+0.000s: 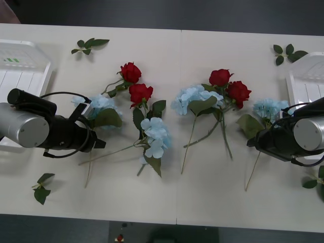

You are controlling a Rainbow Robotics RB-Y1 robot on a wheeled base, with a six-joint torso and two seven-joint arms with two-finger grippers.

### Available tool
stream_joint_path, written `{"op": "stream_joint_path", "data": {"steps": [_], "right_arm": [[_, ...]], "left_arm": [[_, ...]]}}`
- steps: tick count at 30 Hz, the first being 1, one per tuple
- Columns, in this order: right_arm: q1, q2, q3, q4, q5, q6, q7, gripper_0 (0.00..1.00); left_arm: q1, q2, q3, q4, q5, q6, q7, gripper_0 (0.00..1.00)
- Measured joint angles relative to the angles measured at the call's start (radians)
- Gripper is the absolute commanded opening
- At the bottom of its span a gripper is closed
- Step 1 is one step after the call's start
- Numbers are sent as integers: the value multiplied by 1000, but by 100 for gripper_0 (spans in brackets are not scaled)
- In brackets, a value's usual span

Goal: Put the red flowers into the right box and the blue flowers into the left box

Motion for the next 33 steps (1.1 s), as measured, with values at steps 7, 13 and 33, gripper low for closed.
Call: {"op": "stream_joint_path", "data": {"steps": [7,13,33], "right_arm": [[0,0,0,0,16,0,2,0],[0,0,0,0,16,0,3,0],[0,-3,-90,-141,-15,52,139,0]], "left_arm": [[0,0,0,0,-22,-7,0,0],[0,0,0,0,-26,-8,0,0],[0,238,335,-190,57,167,7,0]]}}
